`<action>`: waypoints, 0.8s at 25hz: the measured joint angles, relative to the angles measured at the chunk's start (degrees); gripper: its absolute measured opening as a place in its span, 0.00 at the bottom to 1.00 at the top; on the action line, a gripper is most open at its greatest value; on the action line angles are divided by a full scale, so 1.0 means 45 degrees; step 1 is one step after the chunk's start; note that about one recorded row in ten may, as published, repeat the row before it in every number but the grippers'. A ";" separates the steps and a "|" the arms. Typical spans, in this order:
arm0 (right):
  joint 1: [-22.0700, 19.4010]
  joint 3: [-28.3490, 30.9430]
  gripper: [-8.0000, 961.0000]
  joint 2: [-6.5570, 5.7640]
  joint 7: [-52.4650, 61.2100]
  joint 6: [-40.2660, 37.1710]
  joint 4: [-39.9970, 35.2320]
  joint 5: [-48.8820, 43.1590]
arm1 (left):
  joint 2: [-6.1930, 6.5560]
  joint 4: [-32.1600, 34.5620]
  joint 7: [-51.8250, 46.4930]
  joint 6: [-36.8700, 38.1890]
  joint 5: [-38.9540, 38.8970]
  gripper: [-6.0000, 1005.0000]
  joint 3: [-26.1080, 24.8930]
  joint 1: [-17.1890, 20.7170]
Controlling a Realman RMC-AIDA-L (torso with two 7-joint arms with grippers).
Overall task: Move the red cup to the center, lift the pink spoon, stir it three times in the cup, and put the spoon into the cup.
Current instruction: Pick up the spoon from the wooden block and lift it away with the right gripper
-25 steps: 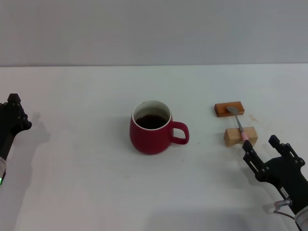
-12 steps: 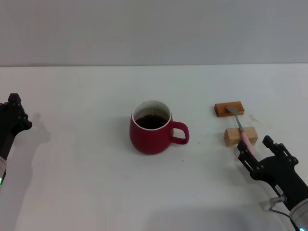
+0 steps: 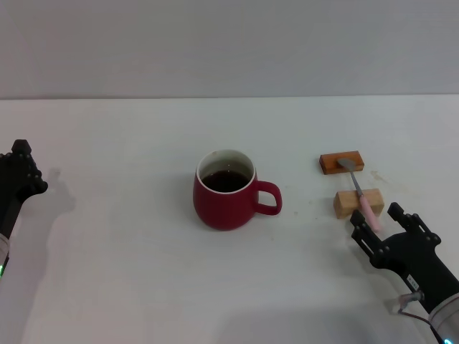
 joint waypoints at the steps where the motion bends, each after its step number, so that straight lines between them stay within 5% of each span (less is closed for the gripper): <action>1: 0.0002 0.0001 0.74 0.0000 -0.0001 0.0018 0.0000 0.0000 | 0.0000 0.0000 0.0000 0.0000 0.0000 0.02 0.0000 0.0000; 20: 0.0023 0.0007 0.74 0.0000 0.0000 0.0120 0.0020 -0.0001 | -0.0044 -0.0141 0.0024 0.0165 -0.0075 0.06 -0.0408 0.0011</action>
